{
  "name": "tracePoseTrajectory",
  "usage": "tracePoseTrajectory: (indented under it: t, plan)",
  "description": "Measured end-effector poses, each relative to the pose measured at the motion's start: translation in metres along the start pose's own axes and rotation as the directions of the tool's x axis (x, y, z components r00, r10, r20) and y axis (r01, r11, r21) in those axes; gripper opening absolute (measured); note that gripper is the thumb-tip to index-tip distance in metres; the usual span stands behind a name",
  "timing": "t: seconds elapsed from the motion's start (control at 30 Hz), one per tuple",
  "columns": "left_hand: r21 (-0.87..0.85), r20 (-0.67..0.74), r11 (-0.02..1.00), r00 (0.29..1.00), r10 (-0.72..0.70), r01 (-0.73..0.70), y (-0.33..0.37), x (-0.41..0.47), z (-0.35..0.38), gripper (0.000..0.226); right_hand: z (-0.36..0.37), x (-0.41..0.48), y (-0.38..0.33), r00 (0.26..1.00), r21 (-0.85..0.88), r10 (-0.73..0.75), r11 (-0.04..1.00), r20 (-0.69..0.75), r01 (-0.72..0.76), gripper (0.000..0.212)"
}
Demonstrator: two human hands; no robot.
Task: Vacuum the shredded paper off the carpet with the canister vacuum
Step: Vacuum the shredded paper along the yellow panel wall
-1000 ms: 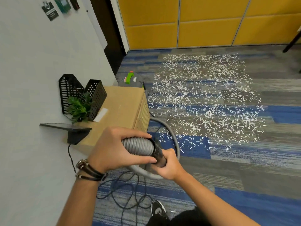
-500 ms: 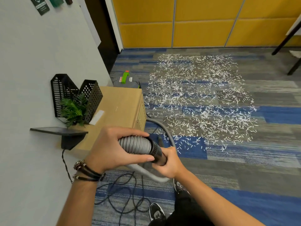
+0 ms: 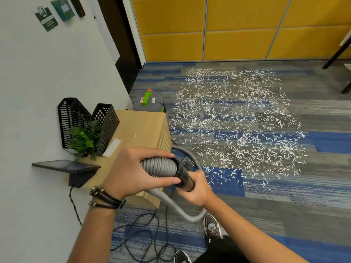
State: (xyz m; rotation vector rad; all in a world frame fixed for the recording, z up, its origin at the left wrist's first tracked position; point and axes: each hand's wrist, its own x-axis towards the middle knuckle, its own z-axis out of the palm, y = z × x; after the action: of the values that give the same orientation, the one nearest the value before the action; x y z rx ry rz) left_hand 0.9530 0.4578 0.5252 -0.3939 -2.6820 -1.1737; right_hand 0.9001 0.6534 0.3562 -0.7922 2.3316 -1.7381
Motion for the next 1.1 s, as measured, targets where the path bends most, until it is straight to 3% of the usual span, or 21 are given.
tracePoseTrajectory:
  t: [0.13, 0.33, 0.6, 0.77, 1.03, 1.1]
  plan:
    - [-0.025, 0.015, 1.0, 1.0, 0.019, -0.019, 0.001, 0.016, -0.005, 0.051, -0.004, 0.004, 0.001, 1.0, 0.044, 0.023, 0.999, 0.003, -0.023, 0.033]
    - [0.035, -0.095, 0.995, 0.991, 0.097, -0.094, 0.006, 0.037, -0.011, 0.05, -0.028, 0.029, -0.004, 0.999, 0.026, -0.04, 0.999, -0.017, 0.04, 0.035]
    - [0.101, -0.029, 0.992, 0.996, 0.079, -0.076, -0.001, 0.058, 0.0, 0.051, -0.026, 0.043, 0.012, 0.998, 0.039, 0.01, 0.999, -0.067, -0.007, 0.034]
    - [0.115, -0.003, 0.986, 0.993, 0.12, -0.119, 0.003, 0.069, -0.002, 0.05, -0.027, 0.046, 0.012, 0.999, 0.056, -0.006, 0.998, -0.052, 0.009, 0.057]
    - [0.006, 0.028, 0.996, 0.995, 0.094, -0.094, 0.002, 0.064, 0.007, 0.054, -0.044, 0.035, 0.011, 1.0, 0.056, -0.001, 0.998, -0.001, 0.001, 0.03]
    - [-0.009, 0.033, 0.996, 0.996, 0.089, -0.088, 0.002, 0.061, 0.005, 0.054, -0.046, 0.029, 0.012, 1.0, 0.048, 0.001, 0.999, 0.012, -0.001, 0.033]
